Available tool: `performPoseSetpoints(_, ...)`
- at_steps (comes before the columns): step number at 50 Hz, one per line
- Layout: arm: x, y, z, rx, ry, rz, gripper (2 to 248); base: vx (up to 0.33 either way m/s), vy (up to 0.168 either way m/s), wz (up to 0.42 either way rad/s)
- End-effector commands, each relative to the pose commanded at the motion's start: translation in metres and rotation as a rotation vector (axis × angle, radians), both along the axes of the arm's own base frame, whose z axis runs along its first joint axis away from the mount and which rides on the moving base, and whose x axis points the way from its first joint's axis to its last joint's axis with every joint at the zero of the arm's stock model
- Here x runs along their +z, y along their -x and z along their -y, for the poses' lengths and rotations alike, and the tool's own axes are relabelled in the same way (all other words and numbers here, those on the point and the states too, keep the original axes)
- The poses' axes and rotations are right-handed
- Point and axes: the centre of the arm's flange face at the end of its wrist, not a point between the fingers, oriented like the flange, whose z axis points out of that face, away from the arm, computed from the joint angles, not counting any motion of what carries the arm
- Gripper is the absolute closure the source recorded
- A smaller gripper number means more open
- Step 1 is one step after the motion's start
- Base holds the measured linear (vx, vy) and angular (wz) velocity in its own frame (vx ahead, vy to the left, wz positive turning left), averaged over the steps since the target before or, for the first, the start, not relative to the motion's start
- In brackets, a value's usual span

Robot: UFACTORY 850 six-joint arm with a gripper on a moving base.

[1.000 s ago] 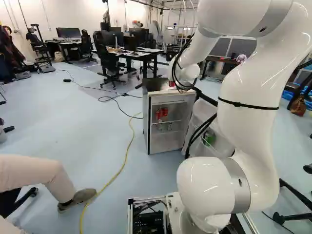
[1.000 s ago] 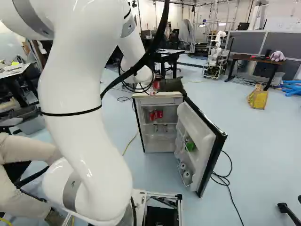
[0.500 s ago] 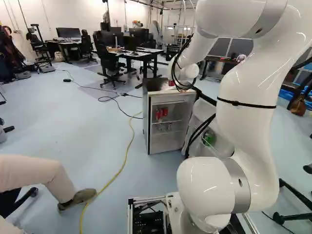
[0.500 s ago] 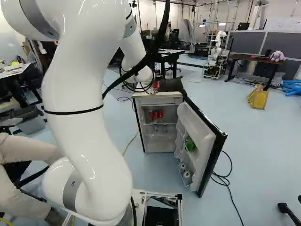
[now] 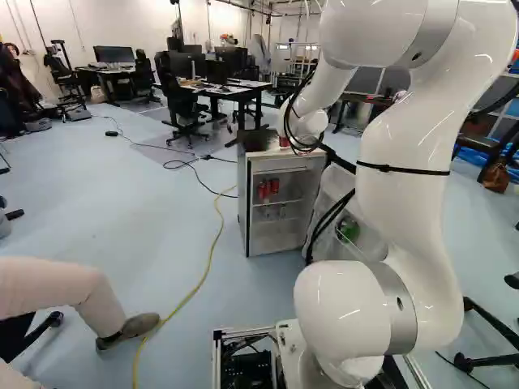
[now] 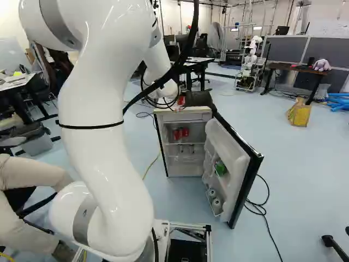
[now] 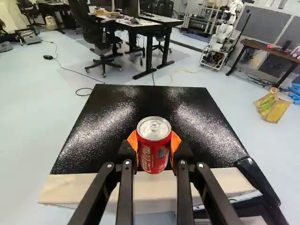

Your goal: Grab a drink from the fridge

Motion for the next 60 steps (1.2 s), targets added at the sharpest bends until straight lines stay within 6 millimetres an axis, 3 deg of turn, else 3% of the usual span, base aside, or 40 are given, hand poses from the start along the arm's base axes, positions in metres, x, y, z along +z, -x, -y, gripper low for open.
performPoseSetpoints(60,0.004,-0.018,0.0,0.012,-0.001,0.092,163,0.0,0.0,0.0)
